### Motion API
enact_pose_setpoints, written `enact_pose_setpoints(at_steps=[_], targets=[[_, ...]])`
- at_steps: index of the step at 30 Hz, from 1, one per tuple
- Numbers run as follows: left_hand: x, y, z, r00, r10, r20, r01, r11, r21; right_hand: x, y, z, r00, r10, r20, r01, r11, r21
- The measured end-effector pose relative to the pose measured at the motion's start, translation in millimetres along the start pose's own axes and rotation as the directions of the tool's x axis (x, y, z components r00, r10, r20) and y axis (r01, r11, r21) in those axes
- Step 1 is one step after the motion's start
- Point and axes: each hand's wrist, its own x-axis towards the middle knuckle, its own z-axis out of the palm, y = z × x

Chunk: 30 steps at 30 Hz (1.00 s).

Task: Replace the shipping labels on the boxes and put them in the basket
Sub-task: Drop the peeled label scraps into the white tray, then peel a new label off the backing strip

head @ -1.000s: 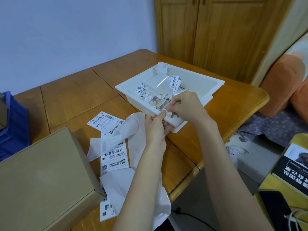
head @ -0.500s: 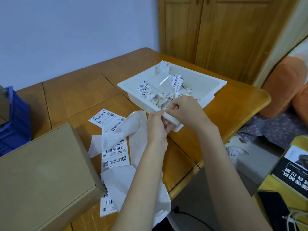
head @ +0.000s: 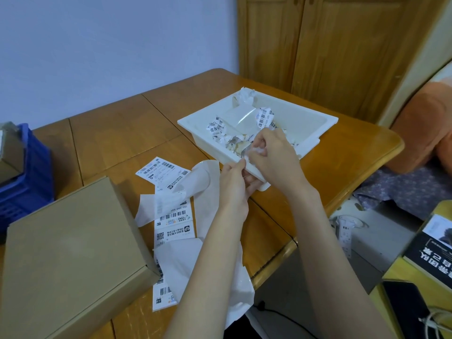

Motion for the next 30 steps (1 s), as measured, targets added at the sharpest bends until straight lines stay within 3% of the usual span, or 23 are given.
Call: enact_pose_setpoints(at_steps=[4, 6, 8, 10, 13, 15, 17, 20, 22, 26, 30], targets=[[-6, 5, -1, 1.0, -0.021, 0.003, 0.021, 0.995, 0.102, -1, -13, -3, 0.991, -0.02, -0.13, 0.042, 0.985, 0.167], [-2, 10, -11, 0.995, 0.083, -0.056, -0.058, 0.93, 0.363, -3, -27, -4, 0.988, -0.057, -0.144, 0.089, 0.971, 0.224], [3, 21, -26, 0.969, 0.245, -0.02, -0.16, 0.692, 0.704, -8, -46, -3, 0.985, -0.104, -0.136, 0.141, 0.944, 0.299], [4, 39, -39, 0.953, 0.303, 0.012, -0.13, 0.372, 0.919, -16, -67, 3, 0.994, -0.098, -0.042, 0.107, 0.902, 0.419], [1, 66, -63, 0.956, 0.293, 0.015, 0.017, -0.106, 0.994, -28, -88, 21, 0.977, -0.094, 0.189, 0.005, 0.907, 0.422], [-4, 76, -81, 0.977, 0.211, -0.027, 0.082, -0.254, 0.964, -35, -90, 31, 0.951, -0.083, 0.297, -0.037, 0.926, 0.376], [-11, 78, -97, 0.984, 0.152, -0.098, 0.133, -0.239, 0.962, -39, -87, 38, 0.934, -0.065, 0.351, -0.068, 0.933, 0.353], [-19, 78, -112, 0.956, 0.275, -0.101, 0.157, -0.191, 0.969, -41, -76, 53, 0.935, -0.023, 0.355, -0.048, 0.981, 0.189], [-24, 79, -117, 0.941, 0.32, -0.112, 0.179, -0.188, 0.966, -42, -72, 62, 0.92, -0.033, 0.392, -0.051, 0.978, 0.202], [-28, 78, -125, 0.906, 0.402, -0.132, 0.227, -0.199, 0.953, -43, -74, 81, 0.803, -0.06, 0.593, -0.061, 0.981, 0.182], [-25, 77, -130, 0.875, 0.47, -0.114, 0.197, -0.131, 0.972, -46, -72, 96, 0.833, 0.005, 0.553, -0.149, 0.965, 0.215]])
